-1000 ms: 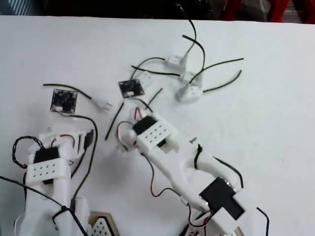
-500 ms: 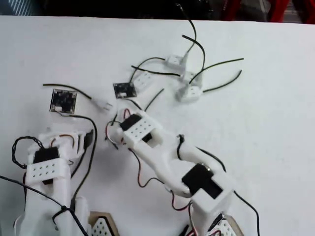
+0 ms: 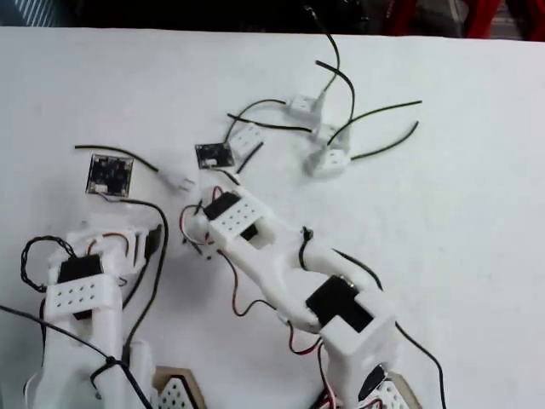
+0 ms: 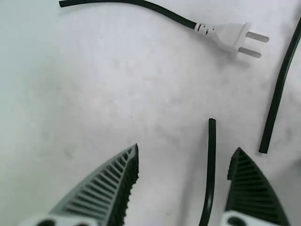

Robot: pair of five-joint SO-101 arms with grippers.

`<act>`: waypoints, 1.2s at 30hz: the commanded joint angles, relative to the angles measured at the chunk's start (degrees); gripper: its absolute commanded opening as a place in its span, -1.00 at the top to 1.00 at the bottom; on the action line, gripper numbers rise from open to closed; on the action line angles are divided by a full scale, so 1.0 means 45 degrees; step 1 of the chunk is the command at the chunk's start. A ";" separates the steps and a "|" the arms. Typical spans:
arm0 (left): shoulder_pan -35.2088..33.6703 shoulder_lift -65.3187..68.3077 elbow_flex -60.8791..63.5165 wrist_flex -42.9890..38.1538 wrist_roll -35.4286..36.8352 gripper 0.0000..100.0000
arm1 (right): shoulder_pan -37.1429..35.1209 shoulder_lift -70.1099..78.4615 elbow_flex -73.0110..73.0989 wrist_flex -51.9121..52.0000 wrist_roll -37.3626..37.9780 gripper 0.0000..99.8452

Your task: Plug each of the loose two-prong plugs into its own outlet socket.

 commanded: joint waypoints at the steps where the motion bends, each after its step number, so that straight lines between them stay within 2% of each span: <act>1: -0.0088 -0.0381 -0.0098 -0.0254 0.0039 0.40 | 0.0850 -0.1065 -0.0176 0.1026 0.1621 0.97; 8: -0.0088 -0.0381 -0.0098 -0.0254 0.0039 0.40 | 0.2608 -0.1651 -0.0137 0.2471 0.4943 0.97; 11: -0.0088 -0.0381 -0.0098 -0.0254 0.0039 0.40 | 0.2842 -0.1397 -0.0156 0.2901 0.5646 0.96; 17: -0.0088 -0.0381 -0.0098 -0.0254 0.0020 0.40 | 0.2784 -0.0166 -0.0488 0.3057 0.5607 0.95; 23: -0.0088 -0.0381 -0.0098 -0.0254 0.0000 0.40 | 0.2823 0.0733 -0.2129 0.4386 0.4552 0.76; 36: -0.0088 -0.0381 -0.0098 -0.0254 0.0000 0.40 | 0.2823 0.1338 -0.3341 0.4679 0.3360 0.83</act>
